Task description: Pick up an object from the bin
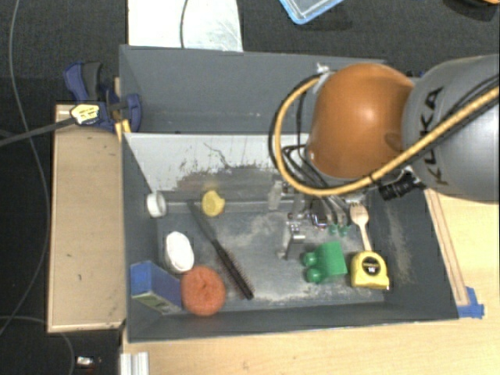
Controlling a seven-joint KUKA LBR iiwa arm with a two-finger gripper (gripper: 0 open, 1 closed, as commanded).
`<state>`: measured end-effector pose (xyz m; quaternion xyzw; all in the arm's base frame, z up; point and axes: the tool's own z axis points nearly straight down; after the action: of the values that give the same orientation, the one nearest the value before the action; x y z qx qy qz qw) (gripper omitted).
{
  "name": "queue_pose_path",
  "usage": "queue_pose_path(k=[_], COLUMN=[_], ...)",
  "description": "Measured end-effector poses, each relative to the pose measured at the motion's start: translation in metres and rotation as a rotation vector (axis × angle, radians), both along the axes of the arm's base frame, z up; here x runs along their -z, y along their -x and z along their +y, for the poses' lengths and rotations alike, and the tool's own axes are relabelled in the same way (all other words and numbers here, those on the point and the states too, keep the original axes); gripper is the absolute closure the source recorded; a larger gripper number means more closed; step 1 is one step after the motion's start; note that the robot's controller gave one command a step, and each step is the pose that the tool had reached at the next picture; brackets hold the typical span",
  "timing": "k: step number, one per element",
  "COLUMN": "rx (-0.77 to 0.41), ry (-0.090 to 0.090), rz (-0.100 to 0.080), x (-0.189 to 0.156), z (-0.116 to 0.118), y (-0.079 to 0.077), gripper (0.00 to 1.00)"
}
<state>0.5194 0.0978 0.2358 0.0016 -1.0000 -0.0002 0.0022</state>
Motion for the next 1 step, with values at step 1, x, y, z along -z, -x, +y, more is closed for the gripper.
queue_pose_path(k=[1], rx=[0.003], ry=[-0.001], rz=[-0.007], x=[-0.0034], z=[-0.0006], y=[-0.0016], gripper=[0.00])
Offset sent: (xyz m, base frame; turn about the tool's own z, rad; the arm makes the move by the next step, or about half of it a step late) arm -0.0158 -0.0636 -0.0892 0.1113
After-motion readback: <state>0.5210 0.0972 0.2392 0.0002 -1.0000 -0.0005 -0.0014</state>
